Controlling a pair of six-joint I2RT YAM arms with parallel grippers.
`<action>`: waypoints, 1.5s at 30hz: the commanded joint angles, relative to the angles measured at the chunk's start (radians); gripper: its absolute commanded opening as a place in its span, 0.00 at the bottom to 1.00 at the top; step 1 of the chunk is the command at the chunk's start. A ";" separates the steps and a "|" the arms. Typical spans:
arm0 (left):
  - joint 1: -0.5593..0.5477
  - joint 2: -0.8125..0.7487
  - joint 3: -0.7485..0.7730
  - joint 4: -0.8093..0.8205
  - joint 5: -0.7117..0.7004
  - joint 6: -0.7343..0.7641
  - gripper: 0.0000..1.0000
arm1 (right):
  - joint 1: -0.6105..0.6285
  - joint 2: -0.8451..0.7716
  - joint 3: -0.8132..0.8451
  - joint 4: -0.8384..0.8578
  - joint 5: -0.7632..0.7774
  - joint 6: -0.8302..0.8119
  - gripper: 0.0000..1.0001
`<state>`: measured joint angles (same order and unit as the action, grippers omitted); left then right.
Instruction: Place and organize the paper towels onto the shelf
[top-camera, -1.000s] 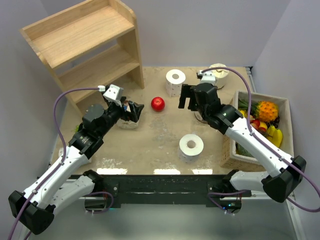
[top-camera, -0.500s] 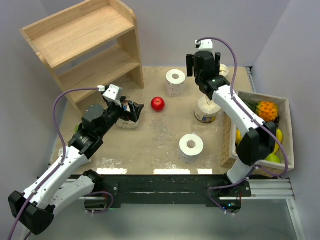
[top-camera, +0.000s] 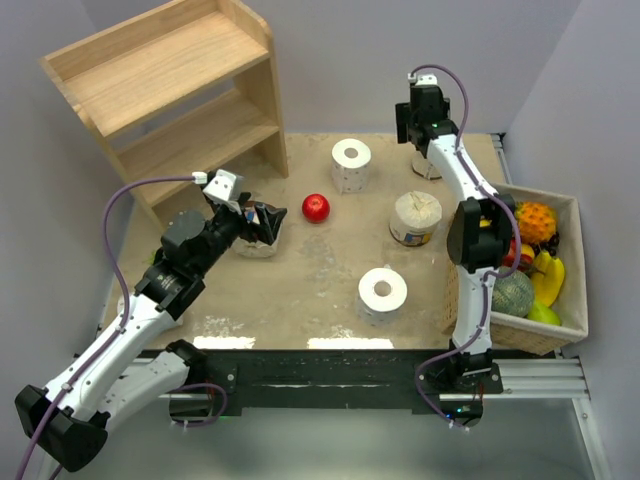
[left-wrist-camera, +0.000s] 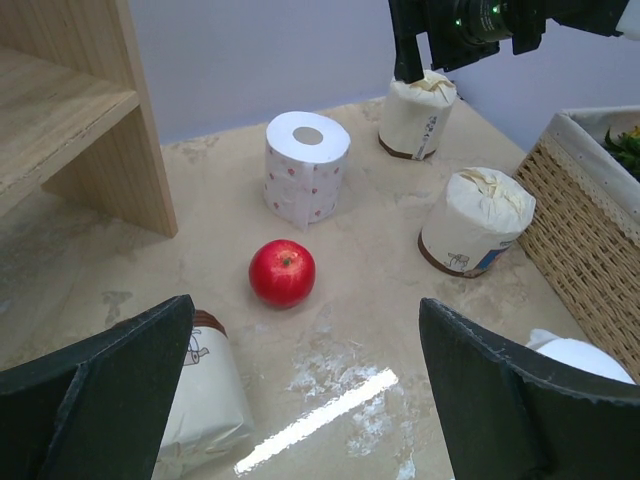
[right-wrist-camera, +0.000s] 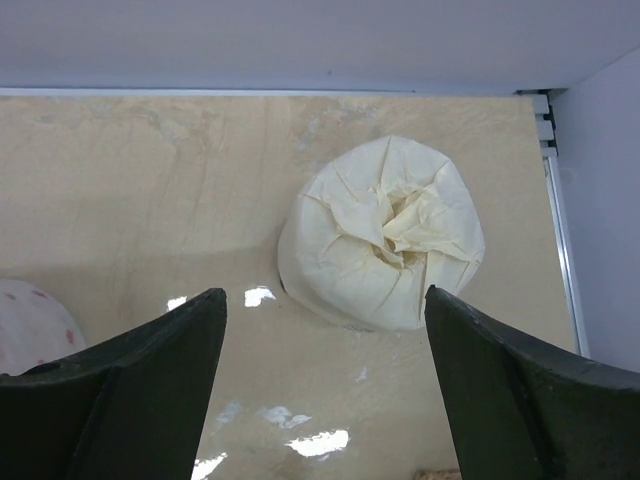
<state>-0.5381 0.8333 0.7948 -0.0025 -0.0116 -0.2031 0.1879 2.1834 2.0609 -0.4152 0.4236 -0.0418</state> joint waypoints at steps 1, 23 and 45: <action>-0.003 -0.007 0.043 0.038 -0.002 -0.009 1.00 | -0.041 0.035 0.137 -0.062 -0.113 -0.017 0.83; -0.003 0.009 0.041 0.038 -0.004 -0.005 1.00 | -0.058 0.139 0.206 -0.074 -0.033 0.007 0.81; -0.003 -0.026 0.040 0.039 0.001 -0.012 1.00 | 0.071 0.139 0.209 -0.091 0.219 -0.138 0.80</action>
<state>-0.5381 0.8299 0.7948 -0.0029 -0.0116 -0.2031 0.2485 2.3051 2.2177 -0.5011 0.5812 -0.1383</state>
